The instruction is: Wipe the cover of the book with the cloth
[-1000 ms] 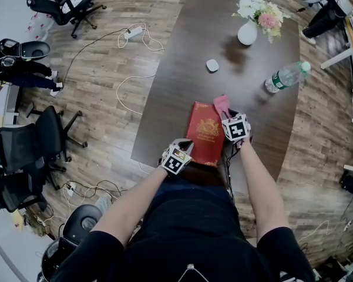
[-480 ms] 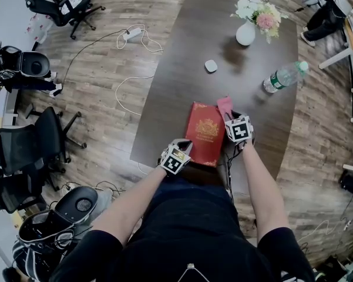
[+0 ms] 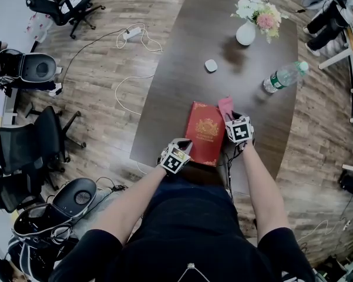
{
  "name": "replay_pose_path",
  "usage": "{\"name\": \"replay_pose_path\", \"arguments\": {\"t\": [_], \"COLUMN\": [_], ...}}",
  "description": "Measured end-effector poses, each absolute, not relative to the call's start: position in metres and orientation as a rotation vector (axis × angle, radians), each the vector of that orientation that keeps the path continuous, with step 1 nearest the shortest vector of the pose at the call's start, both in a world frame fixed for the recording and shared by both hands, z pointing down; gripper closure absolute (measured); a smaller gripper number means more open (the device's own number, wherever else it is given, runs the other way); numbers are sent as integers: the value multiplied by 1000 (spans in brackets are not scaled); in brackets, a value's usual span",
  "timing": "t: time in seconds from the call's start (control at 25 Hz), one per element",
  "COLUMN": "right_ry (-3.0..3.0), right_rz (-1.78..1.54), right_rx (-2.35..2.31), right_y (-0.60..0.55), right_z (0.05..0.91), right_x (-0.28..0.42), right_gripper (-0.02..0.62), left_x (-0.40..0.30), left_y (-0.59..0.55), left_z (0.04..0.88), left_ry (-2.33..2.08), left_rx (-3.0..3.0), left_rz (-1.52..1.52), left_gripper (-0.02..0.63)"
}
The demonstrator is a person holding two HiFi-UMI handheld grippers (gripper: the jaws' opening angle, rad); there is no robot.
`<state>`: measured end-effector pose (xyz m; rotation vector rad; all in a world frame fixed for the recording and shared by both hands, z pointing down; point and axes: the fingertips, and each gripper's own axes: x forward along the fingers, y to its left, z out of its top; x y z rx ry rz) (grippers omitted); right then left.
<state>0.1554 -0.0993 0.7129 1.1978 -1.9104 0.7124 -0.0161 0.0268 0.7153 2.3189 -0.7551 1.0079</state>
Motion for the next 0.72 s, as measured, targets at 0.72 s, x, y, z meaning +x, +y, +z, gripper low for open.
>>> {"name": "replay_pose_path", "arguments": {"t": [0.72], "right_ry": [-1909], "right_rz": [702], "right_rx": [1194], "right_y": [-97], "right_z": [713], "right_x": [144], "right_gripper": [503], "left_x": [-17], "left_y": [28], "left_z": [720], "left_ry": [-752], "left_rx": [2315], "left_rz": [999], "left_gripper": [611]}}
